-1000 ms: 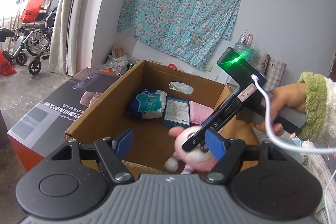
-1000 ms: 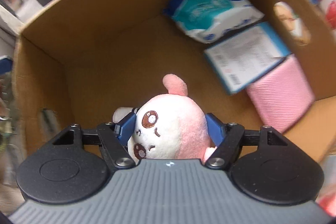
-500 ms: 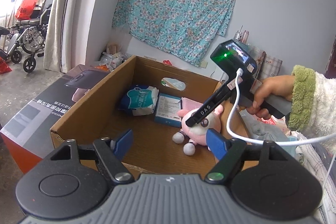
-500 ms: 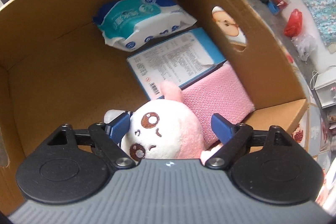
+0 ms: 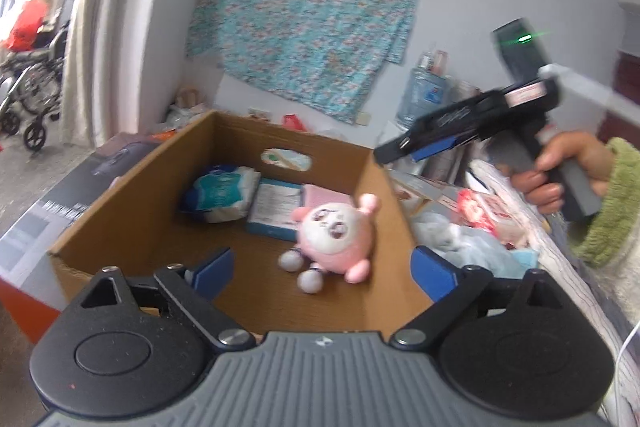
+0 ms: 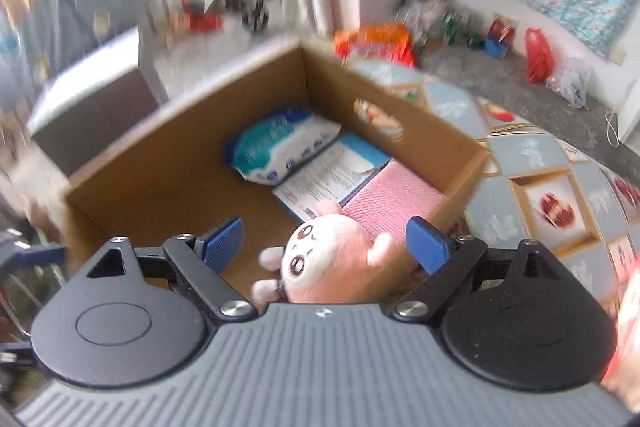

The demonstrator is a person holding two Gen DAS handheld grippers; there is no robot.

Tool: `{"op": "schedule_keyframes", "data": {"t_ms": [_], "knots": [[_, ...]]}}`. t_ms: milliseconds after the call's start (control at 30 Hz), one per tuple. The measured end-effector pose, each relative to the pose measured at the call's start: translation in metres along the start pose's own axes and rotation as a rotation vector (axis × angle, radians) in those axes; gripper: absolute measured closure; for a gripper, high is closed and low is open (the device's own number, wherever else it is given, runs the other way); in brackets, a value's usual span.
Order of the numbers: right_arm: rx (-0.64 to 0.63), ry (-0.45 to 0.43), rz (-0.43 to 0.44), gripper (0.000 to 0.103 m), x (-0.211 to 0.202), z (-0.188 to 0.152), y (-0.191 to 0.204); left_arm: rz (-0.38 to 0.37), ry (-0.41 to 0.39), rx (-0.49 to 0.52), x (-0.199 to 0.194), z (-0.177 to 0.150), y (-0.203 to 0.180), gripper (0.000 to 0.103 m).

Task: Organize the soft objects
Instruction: 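Withdraw the right gripper from the box toward the pile of items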

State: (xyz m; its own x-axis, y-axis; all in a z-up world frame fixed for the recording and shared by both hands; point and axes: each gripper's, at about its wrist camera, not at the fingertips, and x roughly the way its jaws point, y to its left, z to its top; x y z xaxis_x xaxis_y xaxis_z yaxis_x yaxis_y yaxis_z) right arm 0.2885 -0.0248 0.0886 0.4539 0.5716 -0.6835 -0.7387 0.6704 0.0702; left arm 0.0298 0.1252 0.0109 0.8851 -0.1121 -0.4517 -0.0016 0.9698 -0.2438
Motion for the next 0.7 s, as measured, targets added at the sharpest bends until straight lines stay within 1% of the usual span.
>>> {"op": "schedule_keyframes", "data": {"t_ms": [67, 167, 200, 300, 367, 433, 500, 600, 700], "knots": [[0.062, -0.065, -0.001, 0.013, -0.042, -0.021, -0.010, -0.040, -0.005, 0.036, 0.001, -0.001, -0.016, 0.003], [0.135, -0.151, -0.052, 0.010, -0.102, -0.060, -0.024, -0.114, 0.010, 0.091, 0.006, -0.004, -0.043, 0.002], [0.160, -0.176, -0.080, 0.007, -0.119, -0.075, -0.029, -0.140, 0.018, 0.109, 0.009, -0.006, -0.053, 0.002], [0.238, -0.228, -0.150, 0.005, -0.165, -0.122, -0.041, -0.217, 0.042, 0.149, 0.017, -0.014, -0.080, 0.001], [0.300, -0.241, -0.197, 0.005, -0.188, -0.154, -0.048, -0.267, 0.063, 0.166, 0.022, -0.022, -0.097, 0.001], [0.363, -0.246, -0.229, 0.005, -0.203, -0.185, -0.055, -0.319, 0.087, 0.192, 0.028, -0.032, -0.114, 0.001], [0.430, -0.243, -0.251, 0.005, -0.214, -0.214, -0.062, -0.353, 0.115, 0.219, 0.033, -0.042, -0.130, 0.001], [0.519, -0.249, -0.260, 0.005, -0.223, -0.248, -0.074, -0.391, 0.131, 0.254, 0.036, -0.054, -0.148, 0.001], [0.591, -0.255, -0.249, 0.005, -0.224, -0.277, -0.081, -0.428, 0.132, 0.277, 0.038, -0.062, -0.164, 0.001]]}}
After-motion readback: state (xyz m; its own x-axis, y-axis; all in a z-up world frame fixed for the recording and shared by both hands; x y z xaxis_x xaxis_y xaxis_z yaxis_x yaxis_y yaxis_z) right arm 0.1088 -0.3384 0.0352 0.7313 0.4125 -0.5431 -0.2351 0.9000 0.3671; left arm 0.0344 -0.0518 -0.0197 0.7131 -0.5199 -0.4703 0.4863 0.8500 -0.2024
